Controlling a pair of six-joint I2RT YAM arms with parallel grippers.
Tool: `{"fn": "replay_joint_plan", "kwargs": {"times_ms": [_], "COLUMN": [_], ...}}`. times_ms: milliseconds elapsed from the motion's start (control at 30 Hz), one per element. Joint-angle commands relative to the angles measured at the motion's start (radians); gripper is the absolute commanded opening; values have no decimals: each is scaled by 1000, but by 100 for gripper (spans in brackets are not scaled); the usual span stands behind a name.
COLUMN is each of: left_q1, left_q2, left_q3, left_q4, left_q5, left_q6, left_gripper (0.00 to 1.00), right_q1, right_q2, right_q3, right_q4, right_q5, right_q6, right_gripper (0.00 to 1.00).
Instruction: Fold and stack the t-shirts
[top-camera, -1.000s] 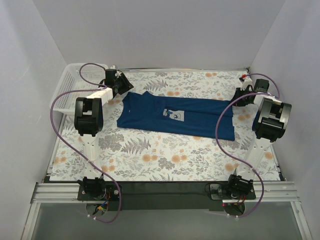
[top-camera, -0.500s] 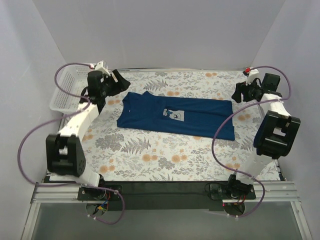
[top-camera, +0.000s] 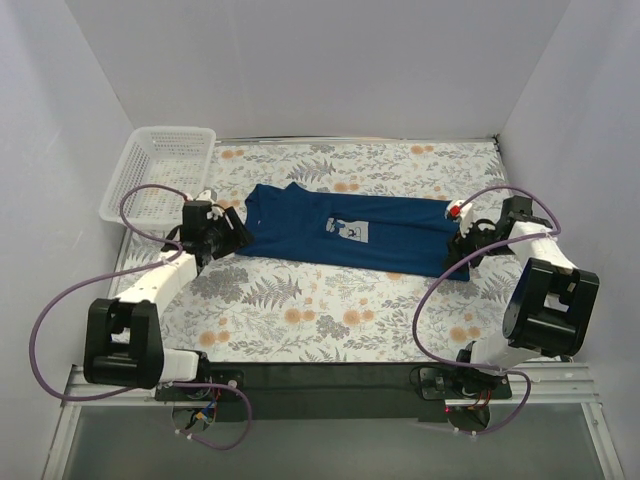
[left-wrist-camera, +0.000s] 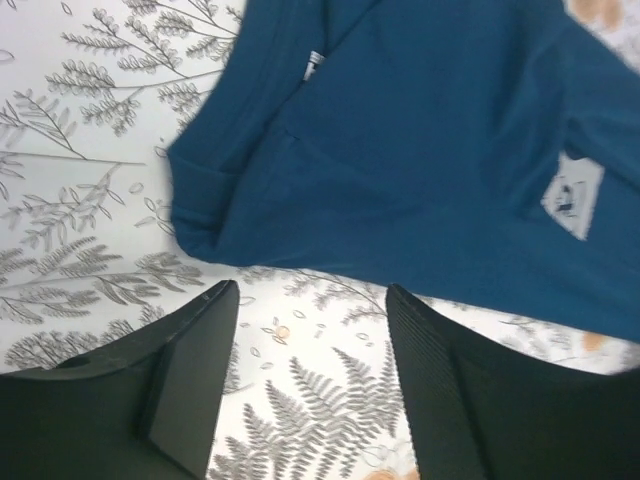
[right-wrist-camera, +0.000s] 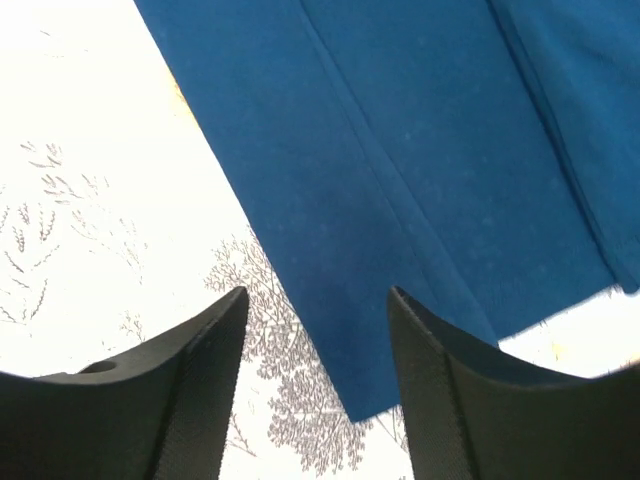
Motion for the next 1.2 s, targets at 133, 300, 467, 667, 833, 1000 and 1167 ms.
{"fn": "replay_joint_plan", "kwargs": {"times_ms": [133, 300, 467, 667, 833, 1000, 1167], "left_q1": [3, 5, 3, 5, 3, 3, 3], "left_q2": [162, 263, 329, 360, 394, 380, 363], "left_q3": [173, 250, 265, 267, 284, 267, 258], "left_q4": [33, -27, -50, -56, -67, -81, -110], "left_q5": [-68, 2, 58, 83, 99, 89, 24], "left_q6": [224, 286, 299, 306, 307, 310, 313], "left_gripper": [53, 50, 50, 47, 33, 26, 40], "right_q1": [-23, -78, -122, -142, -153, -202, -234], "right_q2": [-68, -49, -34, -5, 14, 17, 17], "right_q3": [-49, -29, -23, -17, -17, -10, -9], "right_q4": [112, 136, 136, 135, 136, 135, 126], "right_q5": [117, 114, 116, 116, 111, 108, 106], "right_q6": [187, 285, 295, 310, 325, 350, 353], "right_gripper": [52, 52, 52, 52, 52, 51, 51]}}
